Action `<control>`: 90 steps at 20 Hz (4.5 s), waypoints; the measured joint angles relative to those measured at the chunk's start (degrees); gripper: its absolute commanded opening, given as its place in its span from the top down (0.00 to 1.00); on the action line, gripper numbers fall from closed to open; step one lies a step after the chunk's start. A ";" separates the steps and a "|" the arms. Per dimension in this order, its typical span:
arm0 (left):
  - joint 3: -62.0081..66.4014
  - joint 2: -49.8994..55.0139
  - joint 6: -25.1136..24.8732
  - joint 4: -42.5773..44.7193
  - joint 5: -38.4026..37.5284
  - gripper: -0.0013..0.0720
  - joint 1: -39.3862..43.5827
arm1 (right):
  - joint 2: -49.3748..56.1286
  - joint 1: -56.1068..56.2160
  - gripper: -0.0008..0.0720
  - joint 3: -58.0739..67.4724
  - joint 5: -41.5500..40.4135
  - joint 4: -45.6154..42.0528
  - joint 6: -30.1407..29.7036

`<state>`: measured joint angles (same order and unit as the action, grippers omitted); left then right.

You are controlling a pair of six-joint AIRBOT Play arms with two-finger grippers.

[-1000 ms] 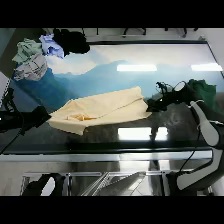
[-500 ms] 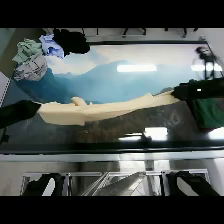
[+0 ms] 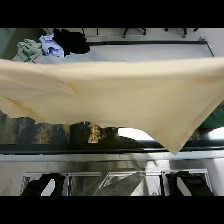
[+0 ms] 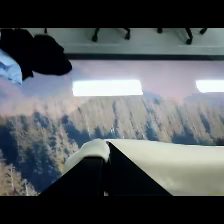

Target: Fold the shirts.

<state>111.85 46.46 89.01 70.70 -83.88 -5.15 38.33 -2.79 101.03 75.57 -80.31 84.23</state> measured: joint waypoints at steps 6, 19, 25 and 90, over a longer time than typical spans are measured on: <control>9.16 5.11 0.02 1.11 -1.22 0.97 0.09 | 6.38 0.04 0.96 11.02 -1.73 -1.88 -1.11; -2.21 40.57 -5.38 2.58 21.97 0.97 6.64 | 48.59 0.00 0.96 3.58 -1.03 -3.50 2.51; 3.26 55.98 -7.02 4.44 21.29 0.97 8.31 | 60.26 0.04 0.96 2.36 -14.08 -1.90 2.95; -68.87 30.77 3.15 -12.31 27.02 0.95 -5.44 | 39.41 -10.67 0.24 -35.54 3.41 20.13 -3.08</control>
<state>42.98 77.23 92.16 58.39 -56.86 -10.59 77.73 -13.45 65.49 78.98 -60.18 81.14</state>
